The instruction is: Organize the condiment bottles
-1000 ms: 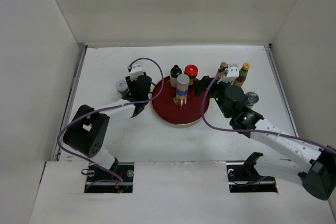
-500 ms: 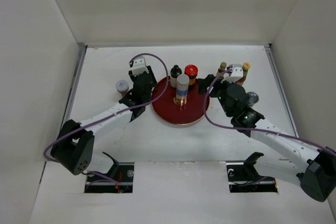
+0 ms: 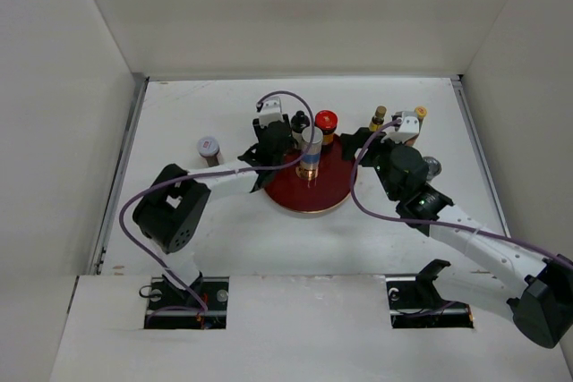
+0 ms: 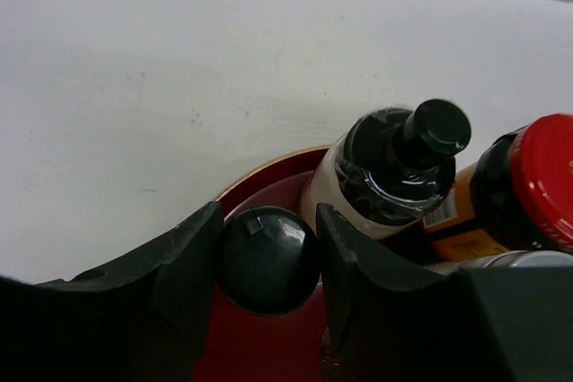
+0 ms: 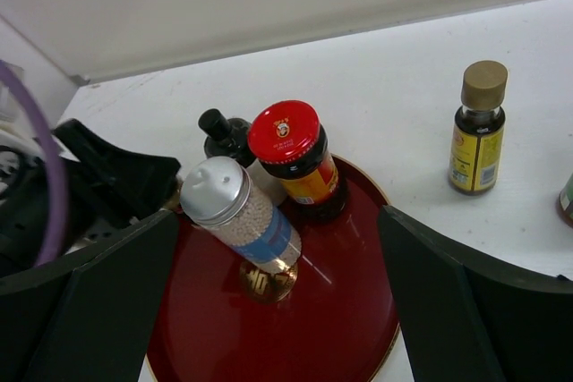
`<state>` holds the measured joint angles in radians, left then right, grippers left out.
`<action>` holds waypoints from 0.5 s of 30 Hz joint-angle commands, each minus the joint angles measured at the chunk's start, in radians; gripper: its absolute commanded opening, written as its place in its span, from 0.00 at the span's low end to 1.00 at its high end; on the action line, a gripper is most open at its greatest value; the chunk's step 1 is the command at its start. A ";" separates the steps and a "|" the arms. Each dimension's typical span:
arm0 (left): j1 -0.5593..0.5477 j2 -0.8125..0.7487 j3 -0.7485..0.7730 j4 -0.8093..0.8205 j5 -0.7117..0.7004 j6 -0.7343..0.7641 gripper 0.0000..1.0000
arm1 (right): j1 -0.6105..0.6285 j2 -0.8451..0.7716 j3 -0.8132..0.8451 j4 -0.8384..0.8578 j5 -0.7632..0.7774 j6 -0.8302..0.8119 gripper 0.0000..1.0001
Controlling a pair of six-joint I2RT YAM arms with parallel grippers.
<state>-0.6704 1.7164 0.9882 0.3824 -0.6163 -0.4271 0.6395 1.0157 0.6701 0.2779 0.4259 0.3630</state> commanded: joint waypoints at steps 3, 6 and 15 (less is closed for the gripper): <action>-0.007 0.057 0.030 0.153 0.006 -0.015 0.29 | -0.004 -0.002 0.005 0.064 0.011 0.011 1.00; -0.010 0.074 0.004 0.177 -0.007 -0.018 0.39 | -0.008 -0.003 0.005 0.067 0.008 0.016 1.00; -0.022 -0.078 -0.083 0.141 -0.059 -0.019 0.87 | -0.008 -0.012 0.003 0.067 0.008 0.016 1.00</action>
<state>-0.6830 1.7607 0.9291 0.4889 -0.6342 -0.4404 0.6395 1.0157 0.6701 0.2787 0.4259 0.3698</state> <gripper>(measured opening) 0.854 0.998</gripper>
